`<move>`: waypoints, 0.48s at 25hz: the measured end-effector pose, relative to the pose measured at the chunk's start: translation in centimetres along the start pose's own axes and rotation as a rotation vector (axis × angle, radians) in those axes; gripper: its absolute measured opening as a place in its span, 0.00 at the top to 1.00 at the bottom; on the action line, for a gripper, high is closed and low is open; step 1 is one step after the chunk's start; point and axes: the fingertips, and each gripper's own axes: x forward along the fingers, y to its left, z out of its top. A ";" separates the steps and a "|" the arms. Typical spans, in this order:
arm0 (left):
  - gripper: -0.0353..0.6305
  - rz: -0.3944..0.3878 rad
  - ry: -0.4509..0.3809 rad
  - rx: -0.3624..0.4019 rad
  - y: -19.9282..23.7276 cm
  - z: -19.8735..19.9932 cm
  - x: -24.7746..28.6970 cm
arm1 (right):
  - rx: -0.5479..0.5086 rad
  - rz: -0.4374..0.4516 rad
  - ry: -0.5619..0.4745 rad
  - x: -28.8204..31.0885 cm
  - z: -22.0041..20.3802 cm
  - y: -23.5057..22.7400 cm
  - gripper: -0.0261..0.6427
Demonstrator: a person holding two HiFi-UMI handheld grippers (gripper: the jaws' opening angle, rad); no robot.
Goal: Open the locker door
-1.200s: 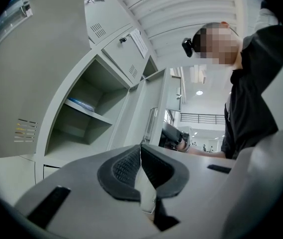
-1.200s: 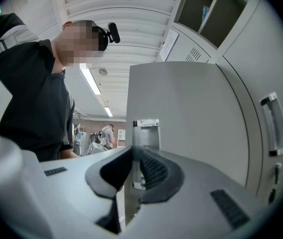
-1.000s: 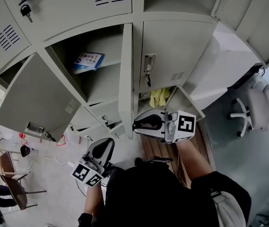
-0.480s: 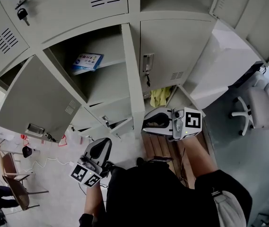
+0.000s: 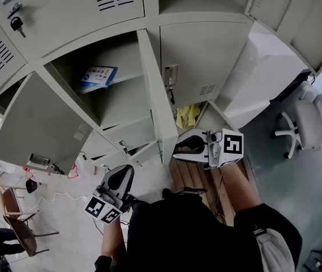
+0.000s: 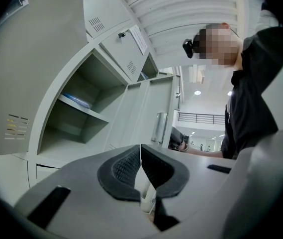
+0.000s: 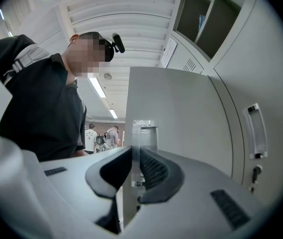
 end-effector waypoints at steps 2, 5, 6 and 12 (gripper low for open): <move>0.92 -0.005 0.002 -0.003 0.0 -0.1 0.2 | -0.007 -0.012 0.010 0.0 0.0 0.0 0.87; 0.92 -0.013 0.005 -0.006 0.0 -0.3 0.5 | -0.021 -0.042 0.017 -0.1 0.1 -0.2 0.88; 0.92 -0.015 0.006 -0.006 0.1 -0.3 0.6 | -0.028 -0.057 0.021 -0.2 0.1 -0.4 0.91; 0.92 -0.019 0.003 -0.008 0.4 -0.1 0.7 | -0.032 -0.079 0.082 -0.3 -0.9 -0.2 0.94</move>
